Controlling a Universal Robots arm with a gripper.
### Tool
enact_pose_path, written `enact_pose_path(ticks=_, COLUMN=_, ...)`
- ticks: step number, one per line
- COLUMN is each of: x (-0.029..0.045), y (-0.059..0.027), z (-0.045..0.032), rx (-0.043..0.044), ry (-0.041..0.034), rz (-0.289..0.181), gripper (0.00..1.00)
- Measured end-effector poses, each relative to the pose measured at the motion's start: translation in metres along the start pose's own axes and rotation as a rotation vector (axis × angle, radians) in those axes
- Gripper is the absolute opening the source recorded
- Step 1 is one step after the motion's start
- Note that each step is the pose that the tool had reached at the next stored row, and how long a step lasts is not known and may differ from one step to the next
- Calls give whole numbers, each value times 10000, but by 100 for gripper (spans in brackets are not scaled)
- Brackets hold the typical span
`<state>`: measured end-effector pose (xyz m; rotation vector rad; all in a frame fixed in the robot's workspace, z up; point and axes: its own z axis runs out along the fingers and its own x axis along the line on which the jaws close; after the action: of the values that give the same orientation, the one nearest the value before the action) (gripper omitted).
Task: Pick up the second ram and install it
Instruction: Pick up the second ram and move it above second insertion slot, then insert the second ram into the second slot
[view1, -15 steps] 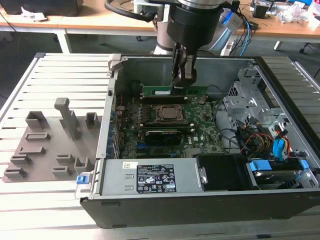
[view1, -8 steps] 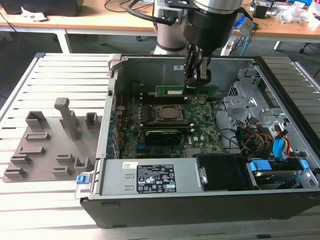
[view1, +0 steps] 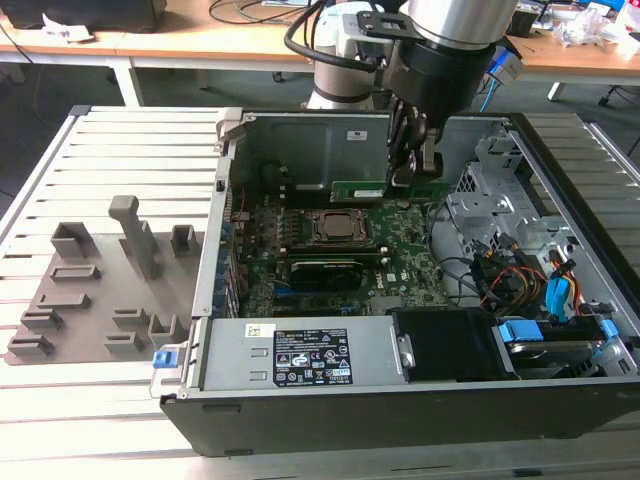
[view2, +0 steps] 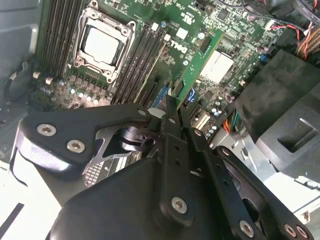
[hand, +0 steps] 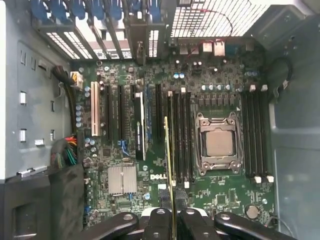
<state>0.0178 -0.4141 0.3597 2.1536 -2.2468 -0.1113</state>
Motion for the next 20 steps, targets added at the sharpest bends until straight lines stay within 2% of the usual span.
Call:
enact_pose_path(ticks=12, x=0, y=-1, z=6, rx=-1, ry=0, rz=0, gripper=14)
enact_pose_path(ticks=16, x=-3, y=4, z=31, rx=0, ry=-1, rz=0, gripper=14)
enact_pose_path(ticks=20, x=-7, y=11, z=95, rx=0, ry=-1, rz=0, gripper=14)
